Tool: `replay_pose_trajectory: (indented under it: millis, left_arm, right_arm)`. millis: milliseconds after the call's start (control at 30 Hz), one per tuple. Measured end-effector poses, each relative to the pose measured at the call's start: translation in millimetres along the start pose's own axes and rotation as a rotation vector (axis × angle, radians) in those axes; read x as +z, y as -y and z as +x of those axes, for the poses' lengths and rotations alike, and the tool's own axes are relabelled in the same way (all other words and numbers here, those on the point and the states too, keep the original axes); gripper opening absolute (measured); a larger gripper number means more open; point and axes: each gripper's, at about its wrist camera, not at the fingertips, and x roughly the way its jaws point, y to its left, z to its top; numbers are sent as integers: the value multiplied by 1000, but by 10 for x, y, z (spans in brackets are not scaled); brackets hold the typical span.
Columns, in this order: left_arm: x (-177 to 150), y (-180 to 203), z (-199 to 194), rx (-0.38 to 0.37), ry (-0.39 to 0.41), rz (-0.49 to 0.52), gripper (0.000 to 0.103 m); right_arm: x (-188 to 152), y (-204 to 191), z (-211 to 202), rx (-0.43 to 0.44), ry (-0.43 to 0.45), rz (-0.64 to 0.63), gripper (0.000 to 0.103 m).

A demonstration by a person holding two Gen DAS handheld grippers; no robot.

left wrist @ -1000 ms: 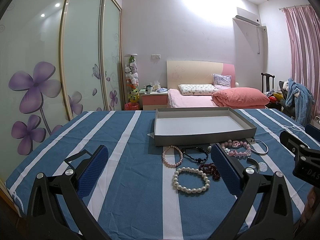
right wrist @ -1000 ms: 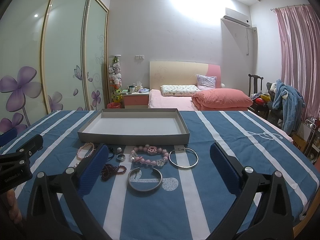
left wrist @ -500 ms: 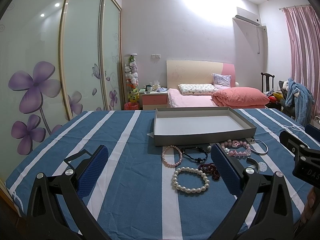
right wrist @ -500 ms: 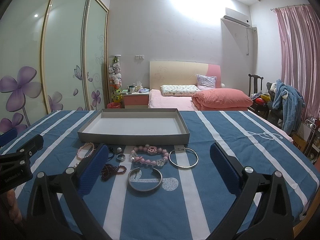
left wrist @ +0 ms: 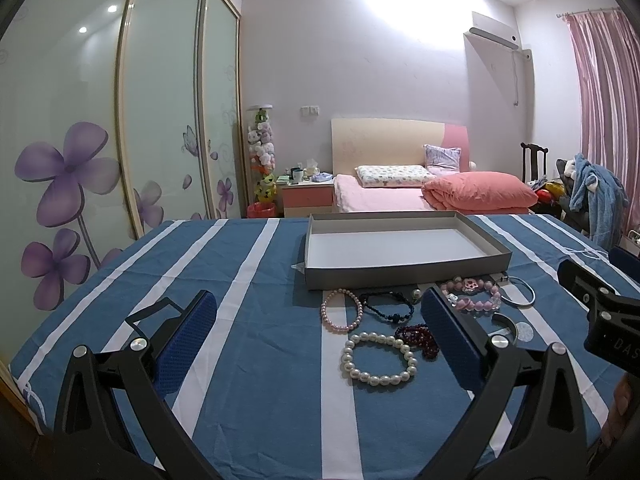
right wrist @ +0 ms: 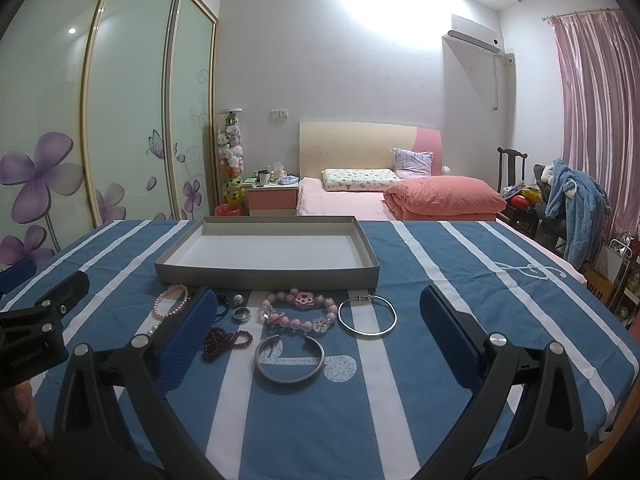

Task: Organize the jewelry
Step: 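Move the right tool to the silver cuff while the left tool approaches the white pearl bracelet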

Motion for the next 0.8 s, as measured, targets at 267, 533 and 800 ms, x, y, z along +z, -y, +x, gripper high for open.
replay_pose_trajectory:
  millis: [267, 533, 800]
  left_arm:
    - [-106, -46, 272, -8, -139, -26, 101]
    - [-214, -101, 509, -87, -310, -46, 101]
    - [-243, 26, 702, -117, -408, 26, 101]
  right_arm:
    - [-98, 189, 242, 56, -121, 48, 99]
    - [-328, 242, 663, 80, -370, 46, 99]
    - [-411, -13, 961, 96, -523, -20, 98]
